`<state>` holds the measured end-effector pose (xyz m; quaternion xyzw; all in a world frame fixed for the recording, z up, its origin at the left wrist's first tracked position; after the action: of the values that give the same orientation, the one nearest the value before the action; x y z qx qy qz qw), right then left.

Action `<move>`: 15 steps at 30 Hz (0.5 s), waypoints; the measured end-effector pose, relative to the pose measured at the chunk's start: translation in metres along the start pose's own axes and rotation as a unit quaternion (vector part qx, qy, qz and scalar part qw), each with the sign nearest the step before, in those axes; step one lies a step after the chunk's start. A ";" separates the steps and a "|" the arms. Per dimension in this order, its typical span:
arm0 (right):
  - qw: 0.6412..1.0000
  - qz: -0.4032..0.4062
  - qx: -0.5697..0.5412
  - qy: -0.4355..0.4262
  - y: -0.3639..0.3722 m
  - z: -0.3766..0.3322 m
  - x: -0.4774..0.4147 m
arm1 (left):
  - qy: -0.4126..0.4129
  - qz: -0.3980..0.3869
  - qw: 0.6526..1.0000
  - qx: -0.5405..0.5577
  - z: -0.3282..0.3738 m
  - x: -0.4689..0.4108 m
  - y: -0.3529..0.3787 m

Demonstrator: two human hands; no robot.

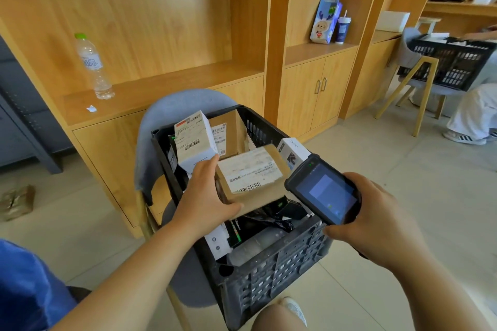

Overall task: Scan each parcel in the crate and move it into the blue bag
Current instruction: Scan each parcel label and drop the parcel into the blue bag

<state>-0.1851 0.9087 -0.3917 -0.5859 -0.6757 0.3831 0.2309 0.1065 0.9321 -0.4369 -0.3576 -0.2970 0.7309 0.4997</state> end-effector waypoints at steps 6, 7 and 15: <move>1.000 -0.002 -0.012 -0.021 0.002 -0.011 -0.001 | 0.089 0.181 0.974 -0.104 0.006 0.013 -0.042; 1.000 -0.004 -0.015 -0.026 0.003 -0.013 -0.001 | 0.099 0.198 0.967 -0.126 0.004 0.016 -0.048; 0.997 -0.048 -0.013 -0.059 0.024 -0.031 0.003 | 0.119 0.107 0.965 -0.206 -0.044 0.054 -0.072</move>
<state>-0.1477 0.9200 -0.3924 -0.5323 -0.7202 0.3968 0.2011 0.1667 1.0096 -0.4168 -0.5672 -0.3395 0.6553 0.3656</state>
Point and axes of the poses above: each hand's wrist, its own x-axis away from the middle knuckle, its own y-axis out of the palm, z = x × y, the point moved 1 cm from there along -x, towards the middle knuckle, and after that the axes turned 8 degrees about -x, right-handed, at the moved point
